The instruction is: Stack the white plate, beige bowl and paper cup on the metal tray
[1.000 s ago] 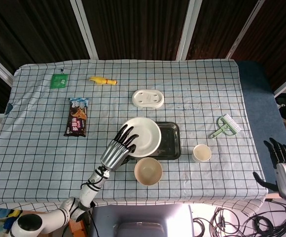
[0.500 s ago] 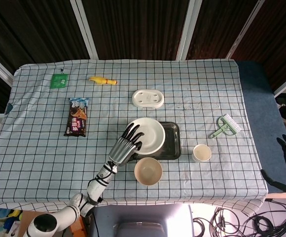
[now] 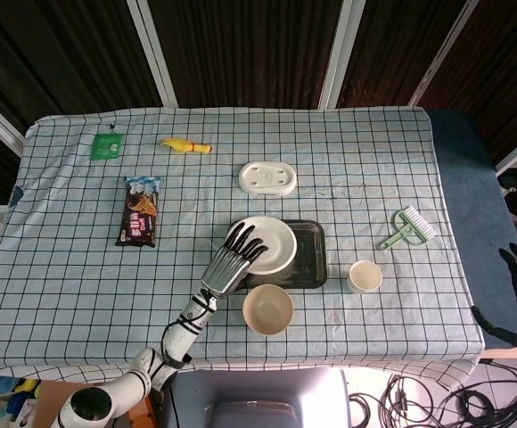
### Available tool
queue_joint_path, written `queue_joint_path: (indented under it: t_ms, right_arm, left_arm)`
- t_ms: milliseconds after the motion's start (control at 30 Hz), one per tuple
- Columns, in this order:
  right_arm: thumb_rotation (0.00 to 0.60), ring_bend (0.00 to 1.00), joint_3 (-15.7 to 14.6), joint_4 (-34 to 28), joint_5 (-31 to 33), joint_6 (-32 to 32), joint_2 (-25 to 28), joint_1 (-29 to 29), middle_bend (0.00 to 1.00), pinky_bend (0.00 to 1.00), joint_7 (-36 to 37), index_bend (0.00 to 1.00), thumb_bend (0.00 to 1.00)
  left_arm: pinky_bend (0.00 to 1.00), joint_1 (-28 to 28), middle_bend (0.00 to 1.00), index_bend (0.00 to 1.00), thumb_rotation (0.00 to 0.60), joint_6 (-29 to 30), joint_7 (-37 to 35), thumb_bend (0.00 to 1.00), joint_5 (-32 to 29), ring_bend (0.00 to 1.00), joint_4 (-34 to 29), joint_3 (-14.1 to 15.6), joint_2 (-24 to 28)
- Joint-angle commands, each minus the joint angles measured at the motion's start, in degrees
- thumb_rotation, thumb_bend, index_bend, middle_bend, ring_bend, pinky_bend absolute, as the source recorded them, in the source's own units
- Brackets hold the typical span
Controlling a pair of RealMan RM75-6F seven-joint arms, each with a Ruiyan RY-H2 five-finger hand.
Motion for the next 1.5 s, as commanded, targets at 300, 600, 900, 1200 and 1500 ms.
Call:
queue_joint_path:
  t_ms: [300, 600, 900, 1200, 1500]
  right_arm:
    - [0.6, 0.0, 0.17, -0.24, 0.21, -0.05, -0.01, -0.07, 0.0, 0.02, -0.17, 0.0, 0.18]
    - [0.6, 0.0, 0.16, -0.33, 0.06, -0.04, 0.04, -0.12, 0.0, 0.02, 0.08, 0.0, 0.17]
    - [0.6, 0.0, 0.14, -0.42, 0.05, -0.22, -0.08, -0.09, 0.0, 0.02, -0.45, 0.0, 0.17]
    - [0.6, 0.0, 0.03, -0.37, -0.13, -0.45, -0.34, 0.01, 0.0, 0.02, -1.34, 0.0, 0.17]
    - [0.6, 0.0, -2.29, 1.19, -5.49, -1.57, -1.77, 1.15, 0.0, 0.01, -4.0, 0.0, 0.17]
  left_arm:
    - [0.0, 1.51, 0.18, 0.08, 0.6, 1.29, 3.02, 0.32, 1.52, 0.0, -3.38, 2.43, 1.32]
    - [0.0, 1.81, 0.11, 0.0, 0.6, -2.76, 8.4, 0.22, -0.87, 0.0, -7.9, 1.01, 3.63]
    - [0.0, 2.75, 0.06, 0.0, 0.6, -4.31, 11.63, 0.17, -1.31, 0.0, -18.45, 1.14, 8.8]
    - [0.0, 4.03, 0.06, 0.0, 0.6, -2.66, 12.81, 0.18, -0.49, 0.0, -25.5, 1.5, 12.81]
    - [0.0, 13.03, 0.06, 0.0, 0.6, 2.65, 12.45, 0.26, -2.2, 0.0, -38.3, 4.46, 27.75]
